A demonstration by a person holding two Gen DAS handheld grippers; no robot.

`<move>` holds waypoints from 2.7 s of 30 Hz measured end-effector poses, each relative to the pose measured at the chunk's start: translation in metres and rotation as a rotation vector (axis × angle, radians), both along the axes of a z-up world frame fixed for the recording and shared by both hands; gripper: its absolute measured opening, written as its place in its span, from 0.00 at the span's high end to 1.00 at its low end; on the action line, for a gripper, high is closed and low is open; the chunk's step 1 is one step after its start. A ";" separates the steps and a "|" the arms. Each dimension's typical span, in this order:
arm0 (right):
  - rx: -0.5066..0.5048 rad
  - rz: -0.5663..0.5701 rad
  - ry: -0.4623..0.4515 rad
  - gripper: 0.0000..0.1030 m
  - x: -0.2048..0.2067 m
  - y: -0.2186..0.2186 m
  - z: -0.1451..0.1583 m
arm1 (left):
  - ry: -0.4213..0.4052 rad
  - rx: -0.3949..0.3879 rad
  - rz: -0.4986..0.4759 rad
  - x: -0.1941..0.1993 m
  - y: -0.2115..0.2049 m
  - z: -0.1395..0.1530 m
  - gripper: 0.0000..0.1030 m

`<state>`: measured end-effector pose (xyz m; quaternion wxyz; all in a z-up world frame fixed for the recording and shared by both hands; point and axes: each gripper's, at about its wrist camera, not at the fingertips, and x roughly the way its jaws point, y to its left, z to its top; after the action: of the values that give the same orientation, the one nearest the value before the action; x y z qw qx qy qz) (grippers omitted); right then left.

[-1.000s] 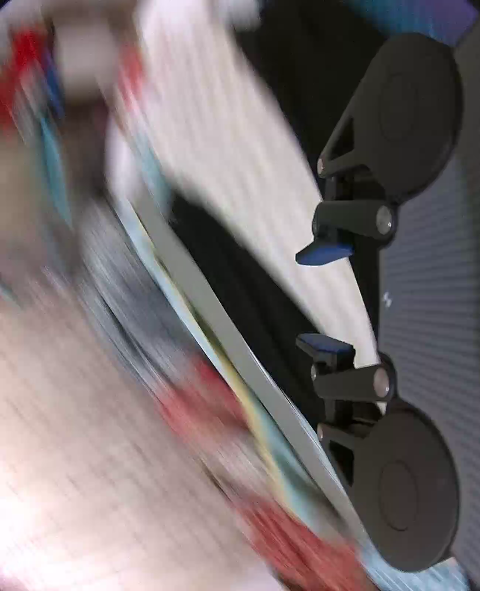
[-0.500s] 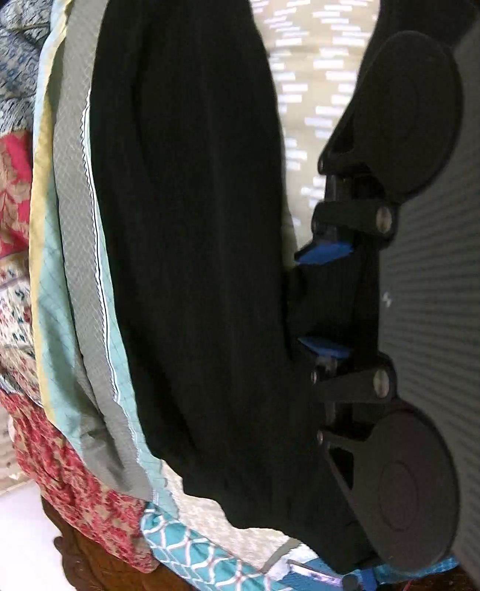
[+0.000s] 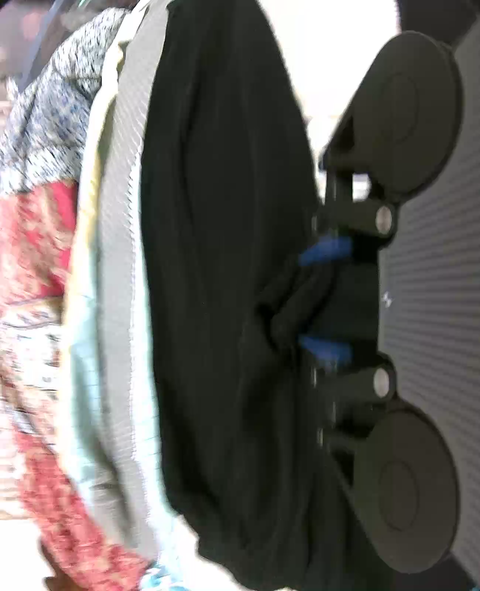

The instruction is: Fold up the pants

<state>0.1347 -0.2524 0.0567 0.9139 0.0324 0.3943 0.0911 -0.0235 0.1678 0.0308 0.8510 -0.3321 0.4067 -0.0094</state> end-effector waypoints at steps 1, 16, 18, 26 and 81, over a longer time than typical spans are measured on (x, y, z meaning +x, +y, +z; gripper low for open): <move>0.019 -0.001 -0.017 0.47 -0.010 -0.004 0.004 | -0.010 -0.009 0.003 -0.001 0.001 0.001 0.25; 0.118 0.624 0.069 0.47 -0.140 0.109 -0.004 | 0.014 0.001 -0.012 0.019 -0.009 -0.004 0.38; 0.065 0.648 0.068 0.47 -0.143 0.127 -0.013 | 0.033 0.015 -0.002 0.019 -0.006 -0.005 0.53; -0.053 0.600 0.039 0.90 -0.143 0.146 -0.018 | 0.016 -0.010 0.010 0.006 0.002 -0.001 0.80; 0.211 0.059 -0.010 0.63 -0.159 -0.011 -0.006 | -0.057 0.252 -0.220 0.000 -0.090 0.035 0.62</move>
<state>-0.0248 -0.2630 0.0506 0.9042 0.1163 0.3789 0.1591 -0.0235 0.0774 0.0654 0.8909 -0.1758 0.4143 -0.0610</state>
